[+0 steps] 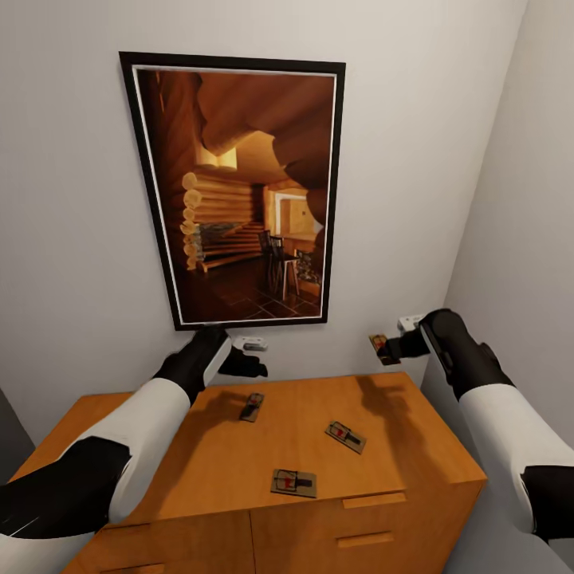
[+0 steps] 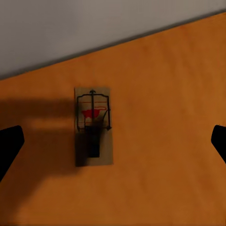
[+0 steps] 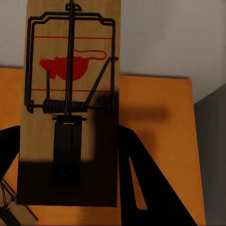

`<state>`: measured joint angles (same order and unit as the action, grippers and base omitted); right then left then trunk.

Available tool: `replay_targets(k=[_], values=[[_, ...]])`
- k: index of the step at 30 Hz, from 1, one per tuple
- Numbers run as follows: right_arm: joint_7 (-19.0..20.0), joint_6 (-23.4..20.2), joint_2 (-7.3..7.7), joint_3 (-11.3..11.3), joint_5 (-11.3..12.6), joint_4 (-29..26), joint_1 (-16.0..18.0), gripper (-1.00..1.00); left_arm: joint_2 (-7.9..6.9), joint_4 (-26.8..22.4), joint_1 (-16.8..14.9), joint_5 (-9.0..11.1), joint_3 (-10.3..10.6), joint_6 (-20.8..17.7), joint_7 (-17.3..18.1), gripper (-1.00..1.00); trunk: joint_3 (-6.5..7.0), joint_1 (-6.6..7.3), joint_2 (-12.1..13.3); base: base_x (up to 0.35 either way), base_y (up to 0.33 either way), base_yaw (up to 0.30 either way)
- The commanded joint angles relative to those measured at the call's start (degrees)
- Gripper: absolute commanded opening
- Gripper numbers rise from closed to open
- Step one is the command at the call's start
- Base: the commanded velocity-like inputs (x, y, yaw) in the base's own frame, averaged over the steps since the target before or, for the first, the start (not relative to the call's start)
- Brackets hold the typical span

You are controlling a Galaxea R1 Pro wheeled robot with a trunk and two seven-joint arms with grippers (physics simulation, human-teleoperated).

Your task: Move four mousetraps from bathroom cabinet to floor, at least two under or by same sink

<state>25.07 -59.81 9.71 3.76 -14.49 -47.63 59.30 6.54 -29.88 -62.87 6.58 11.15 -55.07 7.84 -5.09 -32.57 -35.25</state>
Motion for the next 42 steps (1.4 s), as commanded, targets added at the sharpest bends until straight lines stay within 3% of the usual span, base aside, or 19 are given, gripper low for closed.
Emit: replay_targets(k=[1,7,14,20,27,30,42], values=[[0.4,-0.2,0.07,0.2,-0.5,0.2,-0.1,-1.00,-0.04,0.9,-0.1,0.6,0.3,-0.2,-0.3,1.00,-0.11,-0.02,-0.1,0.002,0.000,0.000],[0.1,-0.2,0.13,0.2,-0.4,1.3,-0.8,-1.00,-0.02,3.2,-0.1,0.6,0.3,0.3,-0.2,1.00,-0.11,-0.02,-0.1,0.000,0.000,0.000],[-0.2,-0.2,2.19,0.1,-0.4,5.5,-2.5,-1.00,0.03,5.2,-0.1,0.7,0.2,0.6,-0.1,1.00,-0.11,-0.02,-0.1,0.000,0.000,0.000],[0.0,-0.2,2.88,0.0,-0.4,6.1,-2.7,-1.00,0.42,5.7,-0.1,0.8,0.2,0.5,0.0,1.00,-0.11,-0.02,-0.1,0.000,0.000,0.000],[0.3,-0.2,6.15,-0.1,-0.5,6.1,-2.7,-1.00,0.98,6.1,-0.1,0.9,0.2,0.6,-0.1,1.00,-0.11,-0.02,-0.1,0.000,0.000,0.000],[0.3,-0.2,6.80,-0.1,-0.5,6.1,-2.7,-1.00,0.91,5.9,-0.1,0.8,0.1,1.0,-0.3,1.00,-0.11,-0.02,-0.1,0.000,0.000,0.000],[0.2,-0.2,7.18,-0.1,-0.5,6.1,-2.7,-1.00,0.79,6.0,-0.1,0.5,0.2,1.3,-0.5,1.00,-0.11,-0.02,-0.1,0.106,0.000,0.000]])
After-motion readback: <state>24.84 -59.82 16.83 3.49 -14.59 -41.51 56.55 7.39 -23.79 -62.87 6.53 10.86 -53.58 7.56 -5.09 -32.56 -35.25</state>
